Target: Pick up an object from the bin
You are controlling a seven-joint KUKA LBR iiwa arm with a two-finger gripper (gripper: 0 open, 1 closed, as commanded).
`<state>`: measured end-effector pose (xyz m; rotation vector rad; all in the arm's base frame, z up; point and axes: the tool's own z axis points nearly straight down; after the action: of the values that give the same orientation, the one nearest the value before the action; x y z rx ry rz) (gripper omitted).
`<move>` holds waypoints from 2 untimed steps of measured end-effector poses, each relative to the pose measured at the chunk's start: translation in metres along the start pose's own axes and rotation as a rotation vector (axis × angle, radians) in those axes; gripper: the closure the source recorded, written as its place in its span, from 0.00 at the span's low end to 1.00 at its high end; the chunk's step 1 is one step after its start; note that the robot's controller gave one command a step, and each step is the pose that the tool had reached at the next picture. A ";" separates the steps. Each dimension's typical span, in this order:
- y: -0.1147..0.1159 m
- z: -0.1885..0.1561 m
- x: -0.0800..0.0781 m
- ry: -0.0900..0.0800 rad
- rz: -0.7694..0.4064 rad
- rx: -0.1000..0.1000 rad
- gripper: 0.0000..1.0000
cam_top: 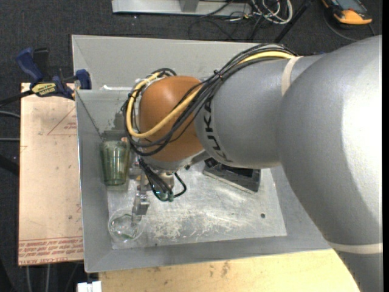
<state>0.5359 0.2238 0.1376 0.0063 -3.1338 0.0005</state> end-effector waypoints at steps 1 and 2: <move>-0.001 -0.005 -0.002 -0.007 0.004 -0.002 0.00; 0.004 0.003 0.022 -0.010 -0.114 0.000 0.00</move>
Offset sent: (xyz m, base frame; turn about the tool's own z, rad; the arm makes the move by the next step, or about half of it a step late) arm -0.0457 0.0093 -0.0095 -0.2173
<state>0.5133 0.2276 0.1348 0.1851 -3.1379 -0.0008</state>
